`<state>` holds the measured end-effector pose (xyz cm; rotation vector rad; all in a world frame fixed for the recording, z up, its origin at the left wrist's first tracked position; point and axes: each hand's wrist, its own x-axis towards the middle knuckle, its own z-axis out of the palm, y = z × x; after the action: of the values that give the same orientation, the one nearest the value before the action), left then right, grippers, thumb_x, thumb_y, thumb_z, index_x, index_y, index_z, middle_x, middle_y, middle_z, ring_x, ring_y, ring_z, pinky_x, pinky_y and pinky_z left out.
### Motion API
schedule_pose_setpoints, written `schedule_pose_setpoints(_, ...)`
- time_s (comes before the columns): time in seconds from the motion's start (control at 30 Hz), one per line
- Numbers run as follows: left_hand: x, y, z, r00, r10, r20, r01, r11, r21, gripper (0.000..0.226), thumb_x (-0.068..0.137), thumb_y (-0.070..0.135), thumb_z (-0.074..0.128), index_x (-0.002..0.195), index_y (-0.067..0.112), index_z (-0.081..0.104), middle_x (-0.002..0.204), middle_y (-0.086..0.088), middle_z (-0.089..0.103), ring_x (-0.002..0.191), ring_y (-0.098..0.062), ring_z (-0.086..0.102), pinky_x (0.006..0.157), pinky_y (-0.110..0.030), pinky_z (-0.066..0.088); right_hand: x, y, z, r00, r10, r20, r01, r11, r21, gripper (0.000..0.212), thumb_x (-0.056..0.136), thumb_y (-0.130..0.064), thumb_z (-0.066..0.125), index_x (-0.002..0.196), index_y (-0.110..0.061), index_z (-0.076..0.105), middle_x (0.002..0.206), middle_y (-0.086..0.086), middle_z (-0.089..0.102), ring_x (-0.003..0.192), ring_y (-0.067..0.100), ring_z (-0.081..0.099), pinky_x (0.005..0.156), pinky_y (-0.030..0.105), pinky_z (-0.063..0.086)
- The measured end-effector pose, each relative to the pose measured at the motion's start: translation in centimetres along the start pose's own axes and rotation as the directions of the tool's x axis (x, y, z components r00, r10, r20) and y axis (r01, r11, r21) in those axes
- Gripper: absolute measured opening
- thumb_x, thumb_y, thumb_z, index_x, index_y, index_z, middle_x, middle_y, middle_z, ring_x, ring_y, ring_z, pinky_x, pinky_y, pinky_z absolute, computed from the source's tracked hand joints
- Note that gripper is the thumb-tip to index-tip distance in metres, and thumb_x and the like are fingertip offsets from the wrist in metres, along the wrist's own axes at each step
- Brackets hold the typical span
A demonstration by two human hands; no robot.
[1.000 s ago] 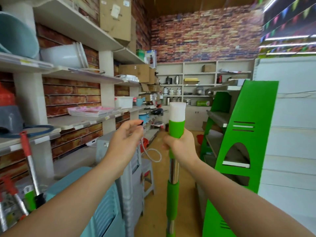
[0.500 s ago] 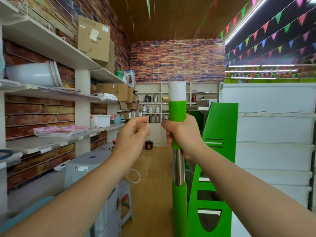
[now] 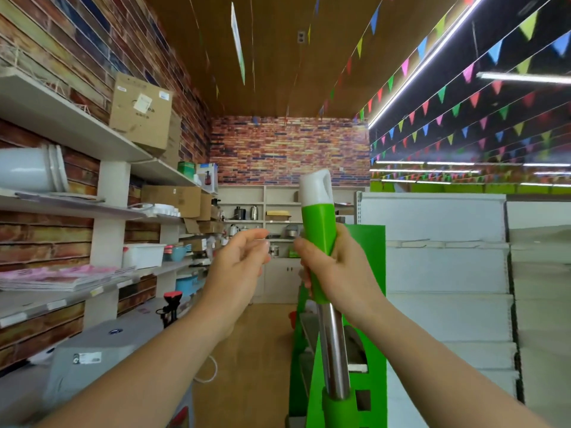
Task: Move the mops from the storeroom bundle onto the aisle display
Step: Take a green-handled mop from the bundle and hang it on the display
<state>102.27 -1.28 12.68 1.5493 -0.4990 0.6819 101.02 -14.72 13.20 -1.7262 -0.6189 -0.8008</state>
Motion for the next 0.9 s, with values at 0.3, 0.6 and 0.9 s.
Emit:
schedule_pose_setpoints(0.3,-2.2,4.6,3.8,1.0,-0.01,-0.005,0.009,0.998,-0.063,0.017,0.096,0.016,0.045,0.101,0.027,0.057,0.105,0.003,0.062,0.097,-0.015,0.06,0.09,-0.032,0.049,-2.9,-2.5,-2.7,0.997,0.079,-0.019,-0.079,0.996,0.037,0.017,0.085,-0.026,0.062,0.087,-0.021,0.045,0.079,0.013,0.06,0.063,0.021,0.055,0.061,0.039,0.049)
schedule_pose_setpoints(0.6,-6.9,10.4,3.0,0.996,0.027,0.091,-0.011,0.986,-0.165,0.015,0.096,0.014,0.043,0.102,0.023,0.054,0.107,-0.003,0.06,0.09,-0.012,0.059,0.078,-0.023,0.048,-7.2,-10.9,-5.1,0.983,0.049,-0.179,-0.077,0.985,-0.152,0.023,0.086,-0.022,0.059,0.082,-0.021,0.036,0.073,0.006,0.054,0.064,0.033,0.063,0.062,0.046,0.054)
schedule_pose_setpoints(0.9,-13.0,16.4,6.3,0.974,0.02,0.225,0.044,0.96,-0.277,0.018,0.097,0.012,0.041,0.108,0.021,0.051,0.11,-0.006,0.056,0.101,-0.021,0.055,0.088,-0.033,0.042,-13.8,-17.0,-10.6,0.921,0.049,-0.386,-0.158,0.953,-0.257,0.023,0.088,-0.02,0.056,0.094,-0.015,0.035,0.08,0.012,0.054,0.072,0.035,0.06,0.064,0.047,0.054)
